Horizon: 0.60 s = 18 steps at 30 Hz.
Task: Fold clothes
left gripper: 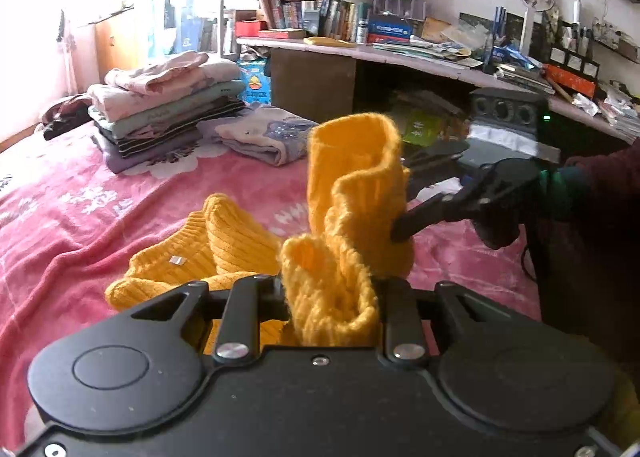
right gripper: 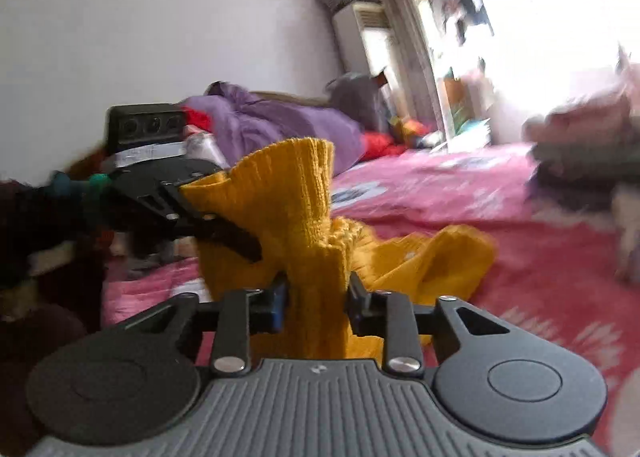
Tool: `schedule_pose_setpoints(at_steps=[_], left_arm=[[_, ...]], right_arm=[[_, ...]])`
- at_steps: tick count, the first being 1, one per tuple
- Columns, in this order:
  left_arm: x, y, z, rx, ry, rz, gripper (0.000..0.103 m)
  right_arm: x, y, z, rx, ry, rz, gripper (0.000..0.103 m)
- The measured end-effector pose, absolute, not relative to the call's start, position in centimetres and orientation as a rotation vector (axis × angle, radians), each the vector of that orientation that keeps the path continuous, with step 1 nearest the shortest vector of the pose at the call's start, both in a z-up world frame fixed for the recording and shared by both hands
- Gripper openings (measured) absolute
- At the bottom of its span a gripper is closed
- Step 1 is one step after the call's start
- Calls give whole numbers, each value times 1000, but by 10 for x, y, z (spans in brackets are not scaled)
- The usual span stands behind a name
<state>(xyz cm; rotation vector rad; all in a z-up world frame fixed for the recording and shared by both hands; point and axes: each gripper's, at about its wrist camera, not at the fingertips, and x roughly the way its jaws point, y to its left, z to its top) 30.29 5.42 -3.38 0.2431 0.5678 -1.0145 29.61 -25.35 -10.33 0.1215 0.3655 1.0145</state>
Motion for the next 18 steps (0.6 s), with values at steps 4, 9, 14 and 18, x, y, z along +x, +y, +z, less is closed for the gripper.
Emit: schedule_pose_setpoints(at_steps=[4, 9, 14, 18], left_arm=[[323, 54, -35, 194, 584, -1049, 23], [339, 72, -48, 50, 560, -900, 55], [304, 118, -64, -67, 466, -838, 67], [275, 143, -72, -173, 441, -793, 69]], right_arm=[[322, -257, -109, 254, 421, 1144, 28], [344, -256, -124, 260, 479, 1111, 28], [349, -256, -133, 290, 522, 1111, 28], [354, -256, -136, 318, 544, 1094, 28]])
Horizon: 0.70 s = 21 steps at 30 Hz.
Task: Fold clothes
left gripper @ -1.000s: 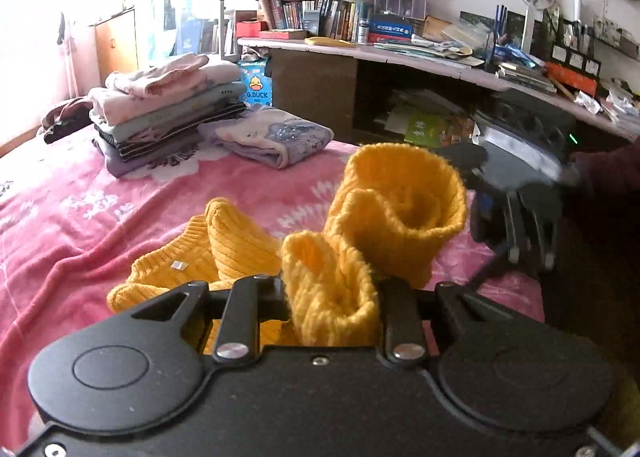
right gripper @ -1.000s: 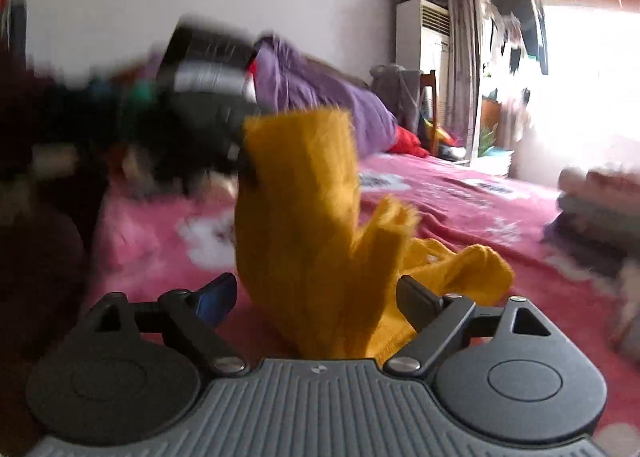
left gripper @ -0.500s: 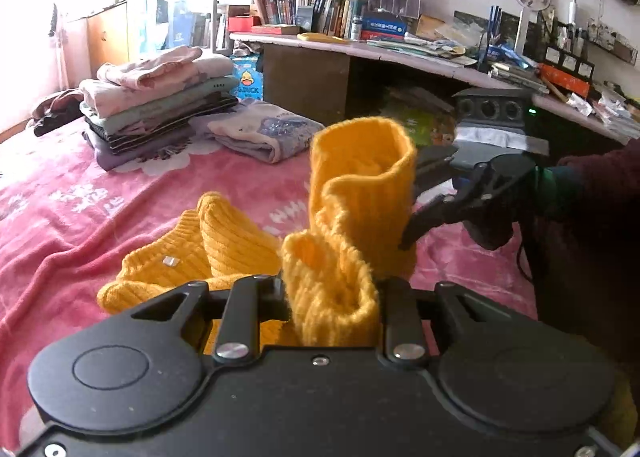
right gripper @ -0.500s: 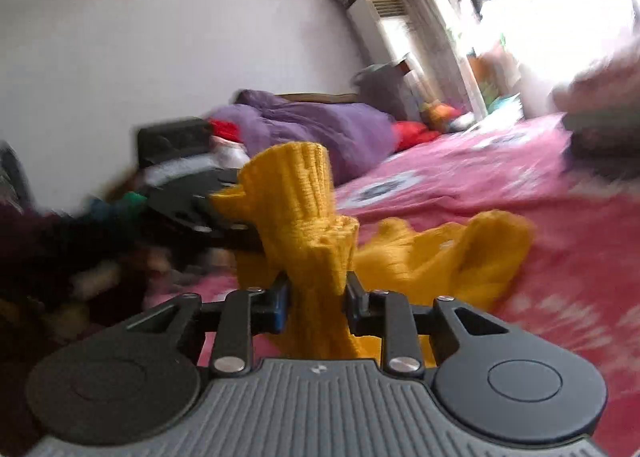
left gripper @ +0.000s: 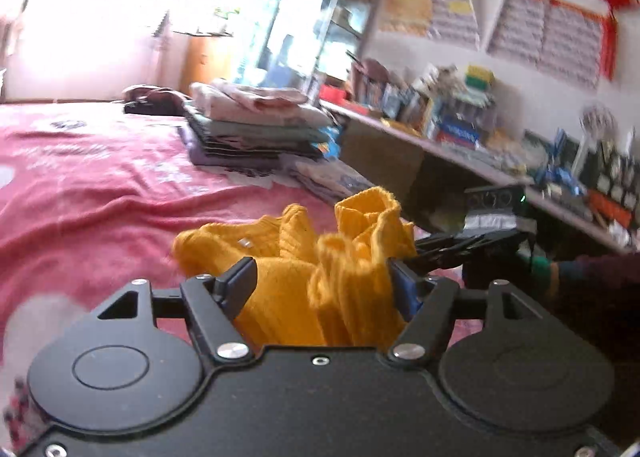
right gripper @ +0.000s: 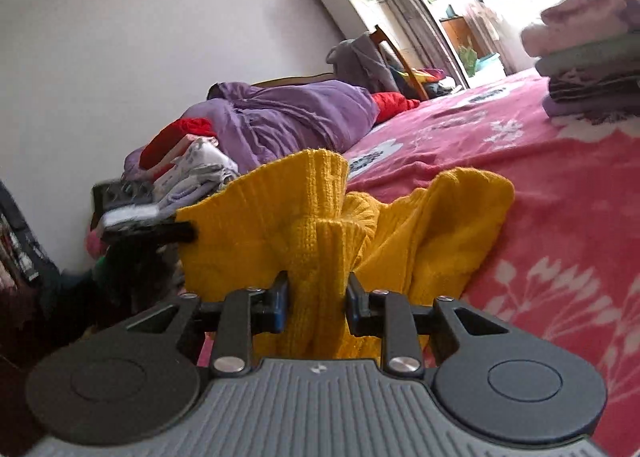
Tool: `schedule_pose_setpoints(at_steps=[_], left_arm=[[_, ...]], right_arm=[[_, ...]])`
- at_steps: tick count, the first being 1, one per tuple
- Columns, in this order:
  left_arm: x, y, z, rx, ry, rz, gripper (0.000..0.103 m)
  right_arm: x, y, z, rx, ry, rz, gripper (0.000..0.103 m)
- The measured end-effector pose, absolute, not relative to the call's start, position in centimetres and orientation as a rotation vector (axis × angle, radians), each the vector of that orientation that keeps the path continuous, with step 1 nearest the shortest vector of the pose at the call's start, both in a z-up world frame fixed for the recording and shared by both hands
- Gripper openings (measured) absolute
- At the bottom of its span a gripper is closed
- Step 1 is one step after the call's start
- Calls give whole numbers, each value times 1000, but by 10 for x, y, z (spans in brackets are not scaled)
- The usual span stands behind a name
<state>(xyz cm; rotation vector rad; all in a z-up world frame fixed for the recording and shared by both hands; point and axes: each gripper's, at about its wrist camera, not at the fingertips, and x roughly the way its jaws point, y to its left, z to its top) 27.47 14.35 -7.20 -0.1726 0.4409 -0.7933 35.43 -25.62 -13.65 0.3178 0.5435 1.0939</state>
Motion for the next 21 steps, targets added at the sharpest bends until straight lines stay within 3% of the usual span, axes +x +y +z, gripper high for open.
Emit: schedule_pose_setpoints(at_steps=[8, 9, 10, 11, 21], left_arm=[[235, 127, -91, -257, 424, -774, 70], [238, 120, -92, -243, 412, -782, 62], [247, 113, -93, -243, 410, -779, 24], [255, 110, -94, -246, 409, -769, 19], [343, 132, -80, -412, 307, -904, 18]], right_arm=[[356, -258, -142, 361, 548, 1057, 28], [354, -257, -141, 355, 541, 1057, 28], [353, -256, -140, 349, 530, 1068, 28], [353, -255, -138, 343, 517, 1085, 28], [416, -248, -110, 492, 419, 1224, 25]])
